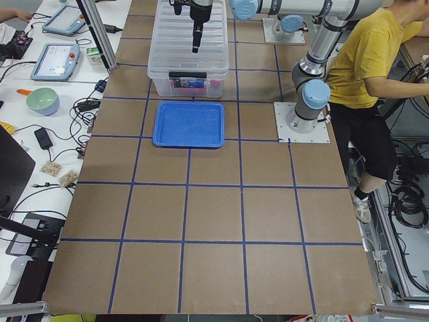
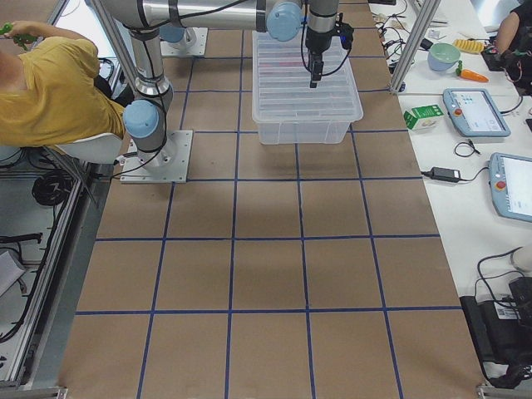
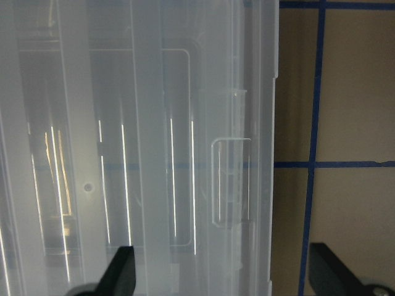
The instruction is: Place red block in blue tray from box
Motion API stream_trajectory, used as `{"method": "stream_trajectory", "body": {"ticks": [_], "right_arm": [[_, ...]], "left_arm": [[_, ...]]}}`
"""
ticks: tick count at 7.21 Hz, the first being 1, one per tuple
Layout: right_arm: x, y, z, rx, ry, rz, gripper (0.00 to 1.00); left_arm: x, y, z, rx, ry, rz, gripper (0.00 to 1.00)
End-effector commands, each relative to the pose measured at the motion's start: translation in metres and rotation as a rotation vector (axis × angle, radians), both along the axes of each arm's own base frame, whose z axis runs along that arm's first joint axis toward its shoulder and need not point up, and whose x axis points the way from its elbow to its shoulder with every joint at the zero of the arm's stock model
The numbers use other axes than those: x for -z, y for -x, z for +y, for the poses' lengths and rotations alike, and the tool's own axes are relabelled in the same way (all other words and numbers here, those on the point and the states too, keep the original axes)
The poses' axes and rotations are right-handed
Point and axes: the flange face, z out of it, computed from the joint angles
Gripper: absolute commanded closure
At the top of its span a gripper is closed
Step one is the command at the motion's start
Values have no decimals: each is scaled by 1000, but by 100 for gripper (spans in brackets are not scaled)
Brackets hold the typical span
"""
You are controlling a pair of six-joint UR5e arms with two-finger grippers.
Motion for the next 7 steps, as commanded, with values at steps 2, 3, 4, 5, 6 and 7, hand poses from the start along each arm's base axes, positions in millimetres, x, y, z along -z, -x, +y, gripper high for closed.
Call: {"method": "stream_trajectory", "body": {"ticks": [2, 3, 4, 5, 6, 7], "right_arm": [[67, 55, -15, -4, -39, -16, 0], [93, 57, -8, -2, -37, -11, 0], [101, 58, -8, -1, -3, -11, 0], [105, 60, -9, 5, -3, -14, 0], [107, 60, -10, 6, -2, -17, 0], [111, 60, -9, 6, -13, -20, 0]], "left_arm": [[0, 0, 0, 1, 0, -1, 0], [0, 0, 0, 1, 0, -1, 0], [0, 0, 0, 1, 0, -1, 0], [0, 0, 0, 1, 0, -1, 0], [0, 0, 0, 1, 0, -1, 0], [0, 0, 0, 1, 0, -1, 0]]}}
